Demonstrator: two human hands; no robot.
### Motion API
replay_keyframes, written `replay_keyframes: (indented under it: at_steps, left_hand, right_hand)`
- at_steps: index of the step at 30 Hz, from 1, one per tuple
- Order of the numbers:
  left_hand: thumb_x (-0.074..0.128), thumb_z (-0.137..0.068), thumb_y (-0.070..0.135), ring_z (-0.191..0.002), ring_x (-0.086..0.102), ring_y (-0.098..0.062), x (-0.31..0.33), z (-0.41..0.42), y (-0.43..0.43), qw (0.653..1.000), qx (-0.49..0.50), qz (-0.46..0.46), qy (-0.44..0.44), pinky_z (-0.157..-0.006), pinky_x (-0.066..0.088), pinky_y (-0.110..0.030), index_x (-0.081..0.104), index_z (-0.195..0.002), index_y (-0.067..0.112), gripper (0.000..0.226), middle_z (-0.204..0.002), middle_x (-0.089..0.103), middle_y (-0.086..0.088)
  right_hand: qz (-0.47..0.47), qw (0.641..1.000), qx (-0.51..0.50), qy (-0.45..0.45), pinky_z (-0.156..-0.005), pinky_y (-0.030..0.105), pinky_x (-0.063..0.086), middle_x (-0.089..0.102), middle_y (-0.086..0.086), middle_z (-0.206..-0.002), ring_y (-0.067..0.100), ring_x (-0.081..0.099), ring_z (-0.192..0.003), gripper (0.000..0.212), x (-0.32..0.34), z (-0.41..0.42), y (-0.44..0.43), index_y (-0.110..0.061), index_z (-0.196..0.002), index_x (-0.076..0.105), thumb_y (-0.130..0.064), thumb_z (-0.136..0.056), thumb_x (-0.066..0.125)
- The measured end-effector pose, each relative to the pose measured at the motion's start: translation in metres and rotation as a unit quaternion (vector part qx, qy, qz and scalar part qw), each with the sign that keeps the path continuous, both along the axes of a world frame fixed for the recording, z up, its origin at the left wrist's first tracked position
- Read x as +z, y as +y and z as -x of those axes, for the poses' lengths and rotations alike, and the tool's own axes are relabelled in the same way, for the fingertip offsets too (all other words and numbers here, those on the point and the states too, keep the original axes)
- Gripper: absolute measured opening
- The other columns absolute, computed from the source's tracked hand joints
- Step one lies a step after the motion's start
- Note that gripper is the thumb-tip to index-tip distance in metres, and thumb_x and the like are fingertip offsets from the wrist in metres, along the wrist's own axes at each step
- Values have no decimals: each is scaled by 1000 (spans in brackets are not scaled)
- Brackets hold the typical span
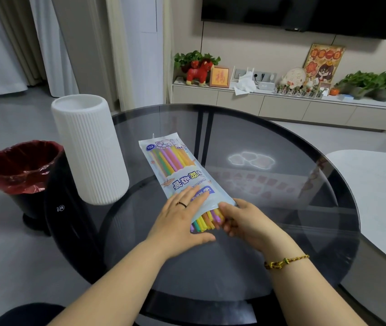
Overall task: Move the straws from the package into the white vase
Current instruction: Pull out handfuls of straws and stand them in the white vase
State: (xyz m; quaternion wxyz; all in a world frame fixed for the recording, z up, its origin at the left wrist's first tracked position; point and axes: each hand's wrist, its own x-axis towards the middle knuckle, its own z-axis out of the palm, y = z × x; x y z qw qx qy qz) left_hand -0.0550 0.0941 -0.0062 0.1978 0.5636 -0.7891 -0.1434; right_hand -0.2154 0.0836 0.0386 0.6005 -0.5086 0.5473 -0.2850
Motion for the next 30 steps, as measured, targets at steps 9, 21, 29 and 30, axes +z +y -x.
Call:
replay_keyframes:
  at_steps: [9,21,29,30]
  left_hand:
    - [52,-66,70,-139,-12,-9,3,1,-1,999,7,-52,-14,-114,0,-37,-4,-139,39,97,-154,-8,13]
    - [28,-91,48,-140,-5,-9,5,1,-1,999,8,-31,21,-113,-4,-28,8,-140,35,55,-155,4,8]
    - [17,-94,43,-140,-12,-9,3,4,-6,998,24,-32,-41,-113,-11,-30,-2,-141,32,52,-155,-4,5]
    - [17,-94,44,-140,-12,-10,3,4,-6,998,27,-37,-47,-113,-11,-31,-3,-141,32,52,-155,-5,5]
  right_hand:
    - [-30,998,13,56,-36,14,41,54,2,-57,4,47,-36,18,1,27,25,-11,-105,55,-21,-93,46]
    - [8,865,180,468,-53,18,42,52,0,-68,11,49,-57,17,32,-4,-6,-13,-81,54,-29,-80,59]
    - [49,828,153,537,-52,26,40,48,8,-71,19,47,-59,28,18,0,5,1,-117,39,-3,-90,39]
    - [58,823,151,544,-59,28,40,52,10,-81,20,48,-68,29,17,5,10,0,-119,39,-5,-91,39]
